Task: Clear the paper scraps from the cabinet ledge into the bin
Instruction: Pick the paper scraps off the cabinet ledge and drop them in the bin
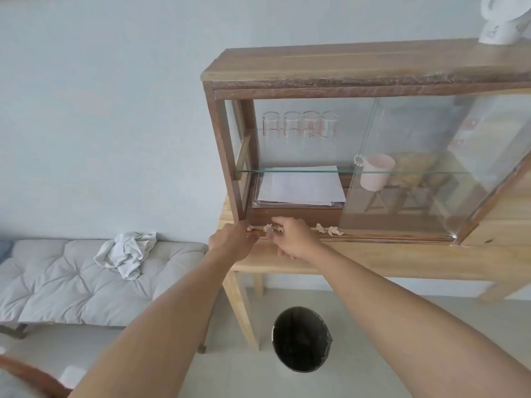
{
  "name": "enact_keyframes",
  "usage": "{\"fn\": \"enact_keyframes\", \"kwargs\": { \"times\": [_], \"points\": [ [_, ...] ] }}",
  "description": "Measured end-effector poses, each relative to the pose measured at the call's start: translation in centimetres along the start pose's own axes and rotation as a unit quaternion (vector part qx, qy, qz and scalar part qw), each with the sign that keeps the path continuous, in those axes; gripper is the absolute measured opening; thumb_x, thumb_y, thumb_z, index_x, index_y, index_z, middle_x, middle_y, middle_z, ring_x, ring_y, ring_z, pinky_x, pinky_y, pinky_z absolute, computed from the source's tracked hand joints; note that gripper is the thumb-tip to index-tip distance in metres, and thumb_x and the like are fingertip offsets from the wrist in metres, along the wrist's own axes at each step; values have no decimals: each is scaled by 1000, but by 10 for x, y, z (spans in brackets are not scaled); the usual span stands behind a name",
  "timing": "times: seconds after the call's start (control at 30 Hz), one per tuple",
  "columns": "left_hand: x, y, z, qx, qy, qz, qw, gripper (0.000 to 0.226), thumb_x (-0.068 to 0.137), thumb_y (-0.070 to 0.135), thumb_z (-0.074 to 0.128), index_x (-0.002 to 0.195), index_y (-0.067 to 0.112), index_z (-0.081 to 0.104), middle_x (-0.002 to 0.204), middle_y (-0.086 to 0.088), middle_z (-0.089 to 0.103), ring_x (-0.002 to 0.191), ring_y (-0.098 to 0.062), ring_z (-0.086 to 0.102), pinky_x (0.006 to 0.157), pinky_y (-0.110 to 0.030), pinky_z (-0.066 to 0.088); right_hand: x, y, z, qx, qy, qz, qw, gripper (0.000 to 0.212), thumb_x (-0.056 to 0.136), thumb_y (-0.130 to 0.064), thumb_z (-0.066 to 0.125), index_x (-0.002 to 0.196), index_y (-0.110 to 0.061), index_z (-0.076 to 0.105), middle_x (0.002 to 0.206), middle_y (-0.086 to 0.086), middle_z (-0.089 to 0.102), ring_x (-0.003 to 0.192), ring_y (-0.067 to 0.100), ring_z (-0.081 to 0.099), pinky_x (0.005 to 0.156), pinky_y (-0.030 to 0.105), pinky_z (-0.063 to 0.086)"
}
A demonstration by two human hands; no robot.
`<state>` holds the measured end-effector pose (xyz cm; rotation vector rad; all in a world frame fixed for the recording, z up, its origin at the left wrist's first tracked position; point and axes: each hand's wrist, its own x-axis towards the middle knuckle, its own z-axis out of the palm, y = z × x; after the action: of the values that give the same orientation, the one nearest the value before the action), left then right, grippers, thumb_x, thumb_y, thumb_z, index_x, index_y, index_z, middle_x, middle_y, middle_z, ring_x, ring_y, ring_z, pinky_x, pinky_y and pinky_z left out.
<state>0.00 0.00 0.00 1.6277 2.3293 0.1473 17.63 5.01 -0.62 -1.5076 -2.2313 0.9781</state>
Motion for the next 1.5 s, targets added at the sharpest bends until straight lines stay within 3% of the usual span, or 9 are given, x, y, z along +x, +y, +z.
{"fn": "enact_keyframes", "kwargs": {
  "times": [0.17,0.43,0.63,0.73,0.87,1.03,1.17,1.3,1.5],
  "points": [
    [3,-8,9,-29,30,2,999,39,99,61,48,131,42,61,92,-1,76,94,-27,71,82,-45,58,5,-1,6,-19,11,-20,1000,38,104,-35,61,139,-25,69,54,1,73,29,0,52,59,28,53],
    [10,-15,20,-81,90,5,993,25,97,56,57,109,46,76,67,4,72,81,-26,70,77,-41,58,3,3,7,19,68,-9,997,22,102,-26,67,114,-27,85,35,-27,53,36,8,59,63,34,62],
    [-3,-14,23,-110,111,15,988,26,96,61,56,109,48,74,47,11,66,76,-19,69,67,-35,50,-10,4,2,38,91,-20,995,20,99,-21,68,105,-23,87,39,-19,58,52,26,69,66,37,64],
    [-17,-11,20,-112,97,15,989,30,96,64,55,118,51,72,57,6,71,81,-21,70,75,-38,56,-21,4,1,47,99,-14,994,22,99,-23,69,112,-20,86,66,-5,72,60,27,69,69,37,62],
    [-41,-7,20,-111,79,26,990,36,97,65,54,127,51,68,86,-3,78,99,-27,70,89,-46,57,-41,12,0,58,102,-6,993,22,101,-22,67,113,-19,85,64,-15,56,69,19,57,71,28,49],
    [-72,-4,27,-103,73,50,991,36,100,61,55,130,47,69,91,-3,79,104,-25,70,91,-44,55,-75,26,2,67,100,22,993,22,101,-25,66,108,-24,86,82,-13,74,48,-2,48,56,20,39],
    [-93,0,34,-92,68,82,990,35,101,58,57,130,43,71,83,1,79,94,-22,72,81,-39,57,-102,42,2,83,115,54,988,19,101,-27,67,103,-27,86,52,-30,62,40,-3,52,53,21,41],
    [-112,1,52,-59,56,118,990,36,101,57,58,130,40,71,89,1,80,99,-22,71,81,-37,54,-131,59,11,74,104,58,990,19,102,-29,67,109,-27,85,73,-20,71,48,0,51,56,23,42],
    [-130,3,86,-35,20,130,991,37,102,55,56,133,40,69,104,-3,81,106,-25,70,86,-41,58,-163,94,32,60,81,92,991,18,101,-32,68,97,-29,85,53,-31,62,46,-6,57,52,22,38]
  ]
}}
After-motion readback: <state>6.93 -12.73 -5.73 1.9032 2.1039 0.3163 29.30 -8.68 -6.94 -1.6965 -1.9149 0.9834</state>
